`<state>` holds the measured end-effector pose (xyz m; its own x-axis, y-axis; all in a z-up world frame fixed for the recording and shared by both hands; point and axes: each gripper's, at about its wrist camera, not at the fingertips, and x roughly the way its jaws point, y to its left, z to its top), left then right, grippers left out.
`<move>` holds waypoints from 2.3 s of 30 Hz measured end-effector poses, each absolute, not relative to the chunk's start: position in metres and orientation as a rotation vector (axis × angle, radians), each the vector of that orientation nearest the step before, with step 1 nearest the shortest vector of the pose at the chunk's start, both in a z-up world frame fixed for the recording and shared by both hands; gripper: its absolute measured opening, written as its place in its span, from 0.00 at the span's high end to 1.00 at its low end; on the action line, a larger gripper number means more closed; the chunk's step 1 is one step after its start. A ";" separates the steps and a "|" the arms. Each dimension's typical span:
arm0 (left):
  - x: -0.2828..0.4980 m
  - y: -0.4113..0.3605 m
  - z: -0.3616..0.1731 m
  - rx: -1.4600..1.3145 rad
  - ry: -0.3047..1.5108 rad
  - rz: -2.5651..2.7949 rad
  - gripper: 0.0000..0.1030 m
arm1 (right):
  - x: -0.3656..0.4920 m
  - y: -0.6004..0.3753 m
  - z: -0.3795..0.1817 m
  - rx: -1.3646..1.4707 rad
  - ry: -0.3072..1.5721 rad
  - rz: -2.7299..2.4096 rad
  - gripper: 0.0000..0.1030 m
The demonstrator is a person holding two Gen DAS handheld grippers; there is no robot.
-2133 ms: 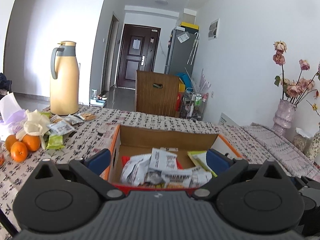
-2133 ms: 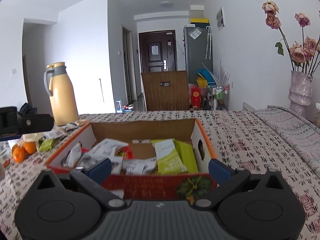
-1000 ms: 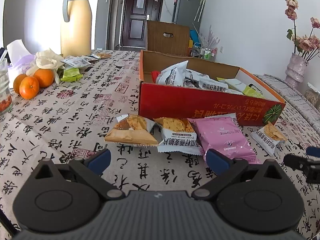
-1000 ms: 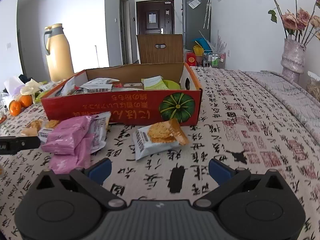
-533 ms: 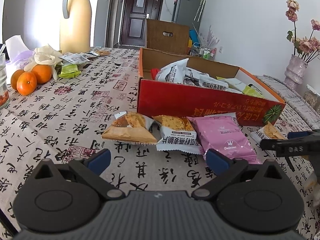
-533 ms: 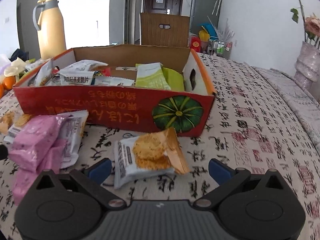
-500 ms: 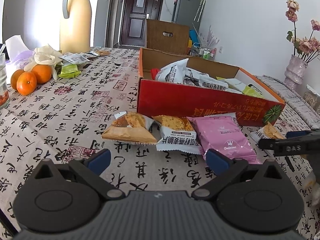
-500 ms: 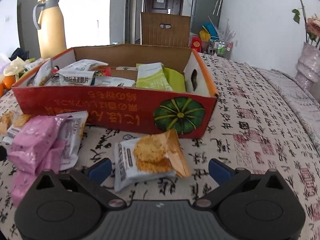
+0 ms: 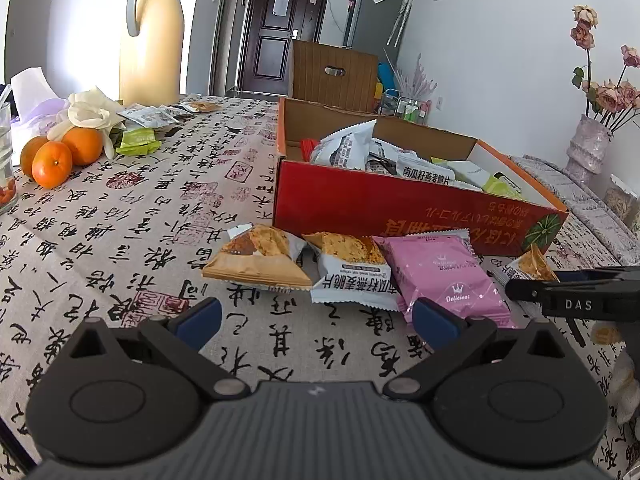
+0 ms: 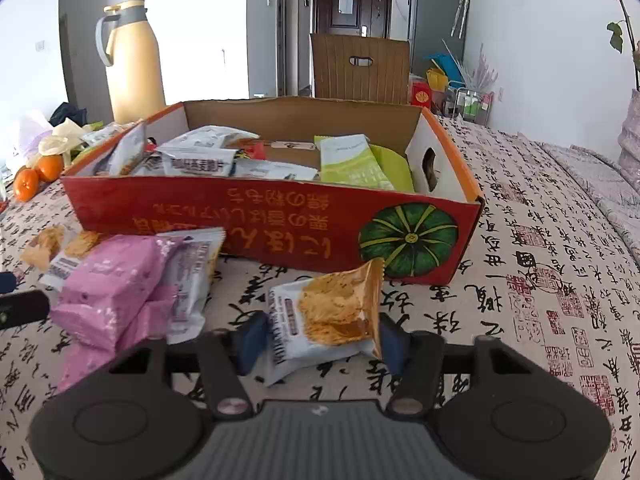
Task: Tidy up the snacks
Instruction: 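Grasp a white packet with the right tool while the left tool grasps a pumpkin-seed crisp packet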
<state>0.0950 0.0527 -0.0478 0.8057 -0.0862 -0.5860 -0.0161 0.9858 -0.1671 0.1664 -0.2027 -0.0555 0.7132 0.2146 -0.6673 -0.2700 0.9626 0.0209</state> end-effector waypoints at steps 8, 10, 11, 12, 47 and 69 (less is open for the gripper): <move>0.092 0.054 -0.041 -0.170 0.629 -0.028 0.00 | 0.143 -0.206 -0.045 -0.008 0.627 0.265 0.65; 0.091 0.055 -0.037 -0.170 0.623 -0.026 0.00 | 0.139 -0.207 -0.043 0.011 0.613 0.271 0.70; 0.091 0.056 -0.034 -0.167 0.620 -0.023 0.00 | 0.138 -0.208 -0.042 0.015 0.612 0.273 0.74; 0.091 0.056 -0.032 -0.163 0.616 -0.021 0.00 | 0.138 -0.208 -0.042 0.019 0.612 0.278 0.77; 0.082 0.063 -0.021 -0.182 0.607 -0.015 0.00 | 0.124 -0.165 -0.041 -0.114 0.611 0.391 0.82; 0.160 0.081 -0.037 -0.038 0.779 0.117 0.07 | 0.126 -0.199 -0.047 0.041 0.550 0.261 0.84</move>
<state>0.1598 0.0806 -0.0367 0.7055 0.0910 -0.7028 -0.1192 0.9928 0.0089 0.1257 -0.1985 -0.0467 0.8204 0.2563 -0.5112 -0.2344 0.9661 0.1082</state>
